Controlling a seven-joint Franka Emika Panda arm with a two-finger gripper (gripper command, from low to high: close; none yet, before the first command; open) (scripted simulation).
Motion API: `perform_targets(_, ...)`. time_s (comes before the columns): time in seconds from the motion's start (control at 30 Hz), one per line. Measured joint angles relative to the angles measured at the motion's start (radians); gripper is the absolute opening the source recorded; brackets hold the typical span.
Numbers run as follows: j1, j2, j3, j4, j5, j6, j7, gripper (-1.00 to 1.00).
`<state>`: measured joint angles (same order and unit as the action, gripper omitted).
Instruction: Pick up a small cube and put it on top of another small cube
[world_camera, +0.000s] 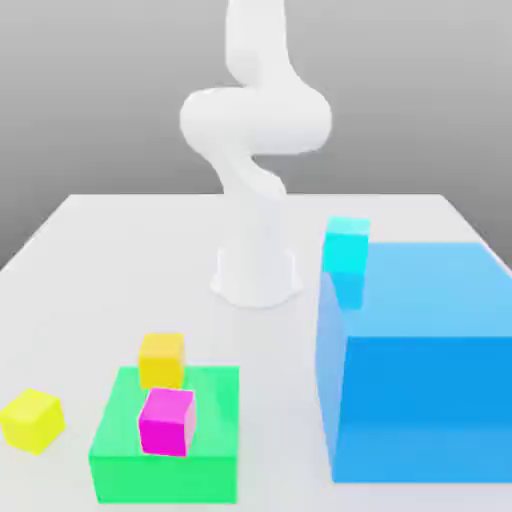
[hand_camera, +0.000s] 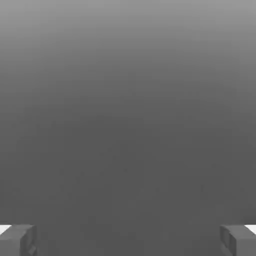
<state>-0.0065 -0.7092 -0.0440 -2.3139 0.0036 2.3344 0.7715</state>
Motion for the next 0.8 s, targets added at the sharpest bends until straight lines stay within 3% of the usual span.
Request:
perform_targets(0.5,-0.067,0.547,-0.267,-0.084,0.102,0.208,-0.230,0.00)
perform_targets(0.8,-0.206,0.879,-0.327,-0.132,0.208,0.327,-0.399,0.00)
